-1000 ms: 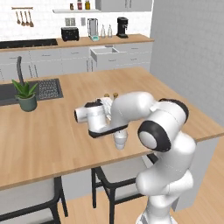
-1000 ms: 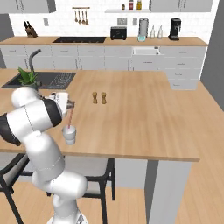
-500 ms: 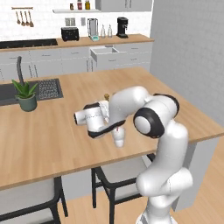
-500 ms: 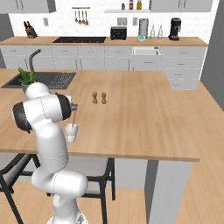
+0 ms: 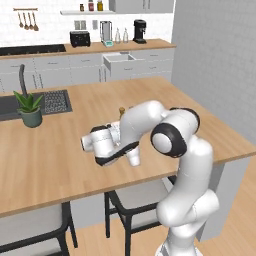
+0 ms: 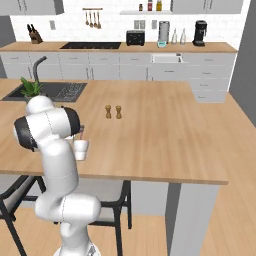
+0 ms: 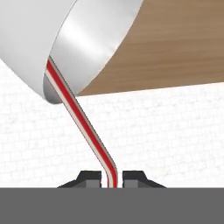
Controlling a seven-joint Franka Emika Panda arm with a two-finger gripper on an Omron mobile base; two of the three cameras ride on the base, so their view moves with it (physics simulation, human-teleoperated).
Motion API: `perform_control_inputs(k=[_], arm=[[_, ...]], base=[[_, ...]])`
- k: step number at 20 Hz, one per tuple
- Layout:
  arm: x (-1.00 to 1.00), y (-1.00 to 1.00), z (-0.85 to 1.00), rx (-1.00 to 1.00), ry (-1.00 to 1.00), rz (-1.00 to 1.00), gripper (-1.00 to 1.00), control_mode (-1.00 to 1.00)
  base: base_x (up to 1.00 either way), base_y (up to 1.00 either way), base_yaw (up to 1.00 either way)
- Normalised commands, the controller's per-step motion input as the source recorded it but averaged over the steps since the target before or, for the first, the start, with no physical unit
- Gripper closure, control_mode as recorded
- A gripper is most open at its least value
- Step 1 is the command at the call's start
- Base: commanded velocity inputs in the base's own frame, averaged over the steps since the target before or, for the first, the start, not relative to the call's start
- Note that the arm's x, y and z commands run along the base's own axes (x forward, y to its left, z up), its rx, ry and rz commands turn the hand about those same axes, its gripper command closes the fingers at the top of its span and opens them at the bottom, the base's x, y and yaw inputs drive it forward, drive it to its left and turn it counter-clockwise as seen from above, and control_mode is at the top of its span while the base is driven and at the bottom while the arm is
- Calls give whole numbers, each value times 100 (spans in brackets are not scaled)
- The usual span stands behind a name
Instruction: Take a straw from the drawer in front and place it inside the glass cup on the dining counter.
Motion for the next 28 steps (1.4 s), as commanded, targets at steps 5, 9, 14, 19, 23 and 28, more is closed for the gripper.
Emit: perform_control_inputs(k=[5,9,14,19,23,28], arm=[[-58,-12,0,0,0,0,100,-100],[-8,-14,0,0,6,-1,100,-100],[0,-4,-1,0,8,0,100,-100],[0,0,-12,0,7,0,100,-100],[2,0,-16,0,4,0,100,-100],[21,4,-7,0,0,0,100,-100]], base=[[0,0,0],[0,0,0],[0,0,0],[0,0,0],[0,0,0],[0,0,0]])
